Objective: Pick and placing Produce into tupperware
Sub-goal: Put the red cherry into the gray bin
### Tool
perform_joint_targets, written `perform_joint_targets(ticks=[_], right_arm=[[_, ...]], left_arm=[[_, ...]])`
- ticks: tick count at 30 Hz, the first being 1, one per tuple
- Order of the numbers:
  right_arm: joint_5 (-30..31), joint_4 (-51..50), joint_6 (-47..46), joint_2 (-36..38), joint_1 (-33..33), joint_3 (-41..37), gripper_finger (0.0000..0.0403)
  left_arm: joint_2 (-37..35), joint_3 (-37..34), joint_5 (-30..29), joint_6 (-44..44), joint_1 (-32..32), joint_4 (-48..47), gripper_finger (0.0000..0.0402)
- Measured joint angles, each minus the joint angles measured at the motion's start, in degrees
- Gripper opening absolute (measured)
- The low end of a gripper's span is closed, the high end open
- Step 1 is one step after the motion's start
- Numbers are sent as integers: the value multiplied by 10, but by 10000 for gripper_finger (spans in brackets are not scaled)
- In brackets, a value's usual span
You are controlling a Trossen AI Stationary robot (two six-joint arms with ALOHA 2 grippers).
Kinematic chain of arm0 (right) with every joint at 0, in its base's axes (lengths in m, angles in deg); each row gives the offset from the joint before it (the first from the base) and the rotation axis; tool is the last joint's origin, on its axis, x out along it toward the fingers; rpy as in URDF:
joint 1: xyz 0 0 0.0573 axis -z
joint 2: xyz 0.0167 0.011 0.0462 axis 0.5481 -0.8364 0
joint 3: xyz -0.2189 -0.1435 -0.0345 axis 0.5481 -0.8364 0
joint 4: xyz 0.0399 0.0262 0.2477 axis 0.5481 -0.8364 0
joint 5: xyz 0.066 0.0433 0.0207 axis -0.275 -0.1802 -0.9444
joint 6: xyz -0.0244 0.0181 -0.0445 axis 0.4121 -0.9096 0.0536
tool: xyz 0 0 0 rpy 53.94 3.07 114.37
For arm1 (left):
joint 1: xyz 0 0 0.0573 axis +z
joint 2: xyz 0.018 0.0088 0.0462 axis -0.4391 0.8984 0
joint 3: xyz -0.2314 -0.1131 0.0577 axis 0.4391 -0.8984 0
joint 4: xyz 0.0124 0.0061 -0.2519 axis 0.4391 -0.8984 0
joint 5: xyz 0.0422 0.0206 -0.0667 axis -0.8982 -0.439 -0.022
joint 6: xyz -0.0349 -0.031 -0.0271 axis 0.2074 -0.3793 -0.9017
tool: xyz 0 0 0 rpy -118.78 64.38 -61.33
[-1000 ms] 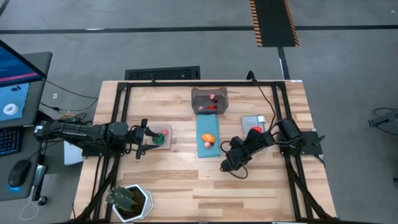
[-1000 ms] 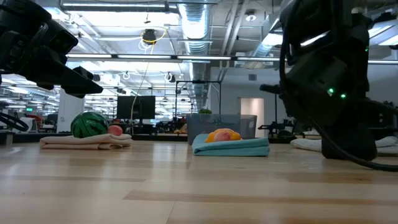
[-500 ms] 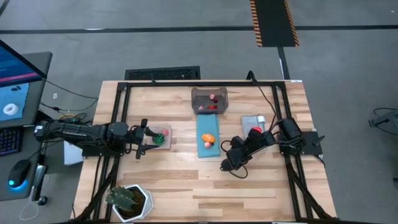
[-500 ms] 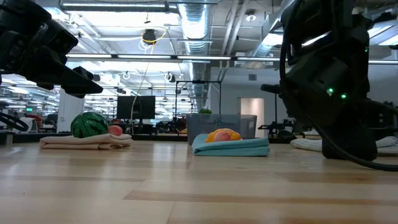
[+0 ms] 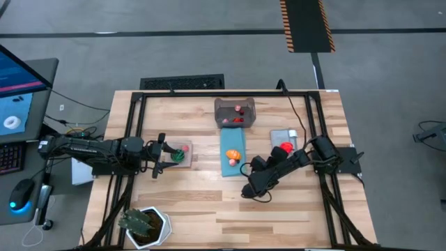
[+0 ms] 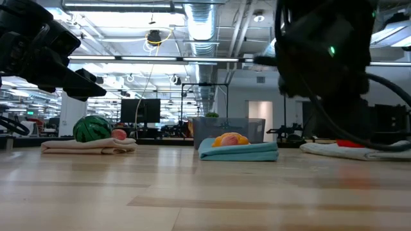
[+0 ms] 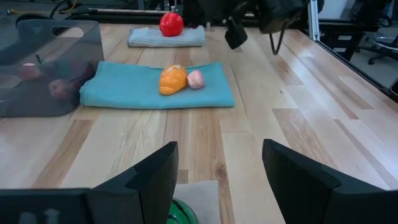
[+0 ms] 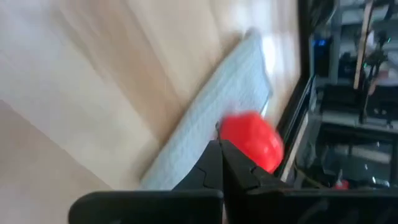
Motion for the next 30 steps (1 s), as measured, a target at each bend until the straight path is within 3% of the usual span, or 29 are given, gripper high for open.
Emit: perform_joint_targets(ticks=[6,12,19,24,28,30], right_arm=[[91,-4,17,0,19,65,10],[172,23,91,8,75,132,11],[194,190,276,72,180,159,10],[122,326,413,130,270,158,11],[-35,414,472,156,354,159,13],[-84,432,479,159,394,159,13]], left_arm=[[0,0,0,3,0,0,224],[0,0,0,5,0,0,224],[0,0,0,2,0,0,224],[0,0,0,1,0,0,224],[0,0,0,5,0,0,224],[0,0,-3,5,0,0,224]])
